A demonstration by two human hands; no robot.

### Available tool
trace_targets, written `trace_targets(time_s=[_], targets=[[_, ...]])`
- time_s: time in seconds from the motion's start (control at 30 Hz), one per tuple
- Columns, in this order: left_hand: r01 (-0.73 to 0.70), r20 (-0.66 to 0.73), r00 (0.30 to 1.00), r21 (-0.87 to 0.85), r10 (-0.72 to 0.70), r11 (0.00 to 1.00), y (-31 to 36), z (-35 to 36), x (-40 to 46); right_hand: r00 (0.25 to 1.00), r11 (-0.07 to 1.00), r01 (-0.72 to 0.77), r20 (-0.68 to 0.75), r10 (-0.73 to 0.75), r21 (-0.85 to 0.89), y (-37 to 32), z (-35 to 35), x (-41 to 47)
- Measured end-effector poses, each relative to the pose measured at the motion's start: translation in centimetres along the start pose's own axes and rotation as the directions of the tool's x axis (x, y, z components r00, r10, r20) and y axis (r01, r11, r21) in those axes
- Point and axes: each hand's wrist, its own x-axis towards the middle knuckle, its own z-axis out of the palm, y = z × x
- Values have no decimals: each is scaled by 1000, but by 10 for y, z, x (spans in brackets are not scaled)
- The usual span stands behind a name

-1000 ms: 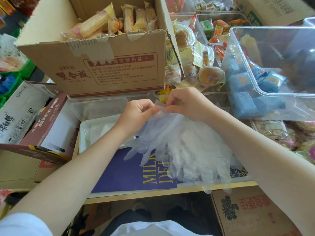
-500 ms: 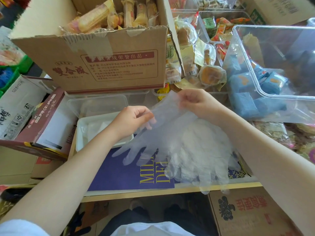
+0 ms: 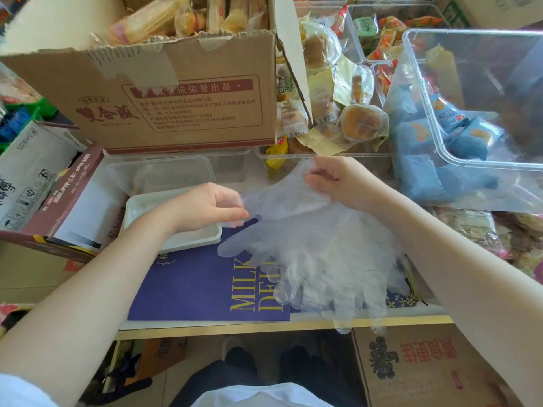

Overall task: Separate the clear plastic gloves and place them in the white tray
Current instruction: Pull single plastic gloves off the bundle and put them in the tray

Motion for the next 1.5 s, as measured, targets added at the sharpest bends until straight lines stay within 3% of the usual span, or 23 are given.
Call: trace_targets(time_s=[0.2, 0.27, 0.37, 0.5, 0.57, 0.73, 0.83, 0.9, 0.93, 1.0, 1.07, 1.1, 1.2, 1.3, 1.5], targets=[[161, 106, 976, 243, -192, 957, -2, 2, 6, 992, 996, 81, 101, -76, -45, 9, 5, -3], [147, 49, 987, 137, -154, 980, 13, 16, 12, 982, 992, 116, 158, -109, -41, 10, 13, -3], [1, -95, 995, -23, -3, 1000, 34, 48, 22, 973, 989, 137, 195, -125, -48, 13, 25, -3], [-84, -309, 950, -138, 38, 987, 34, 75, 32, 985, 994, 107, 134, -106, -1, 21, 29, -4], [-86, -318, 947, -115, 46, 990, 28, 80, 35, 988, 995, 43, 145, -55, 88, 31, 26, -7], [-18, -281, 958, -248, -54, 969, 10, 78, 37, 884, 953, -183, 464, 52, 242, 67, 18, -23], [27, -262, 960, -265, -99, 964, -1, 75, 39, 833, 769, -373, 552, 31, 519, 88, 20, -34], [124, -290, 942, -161, -167, 979, -12, 76, 42, 828, 630, -496, 545, 135, 598, 100, 33, -34], [183, -316, 928, -77, -198, 980, -18, 77, 44, 844, 664, -506, 473, 251, 550, 106, 44, -32], [262, -370, 898, 18, -237, 965, -29, 79, 49, 877, 860, -473, 193, 439, 192, 124, 65, -25], [279, -409, 879, 23, -246, 960, -36, 80, 52, 907, 886, -403, 32, 421, -231, 139, 78, -21], [277, -422, 873, 21, -243, 961, -38, 80, 53, 915, 863, -378, 10, 404, -336, 146, 82, -20], [230, -435, 878, 11, -202, 973, -42, 79, 58, 895, 800, -398, 3, 447, -449, 158, 89, -20], [183, -421, 894, 37, -151, 982, -44, 75, 60, 919, 782, -381, -106, 381, -494, 161, 97, -23], [84, -256, 963, -1, -81, 996, -45, 68, 63, 884, 727, -457, -169, 437, -513, 150, 106, -23]])
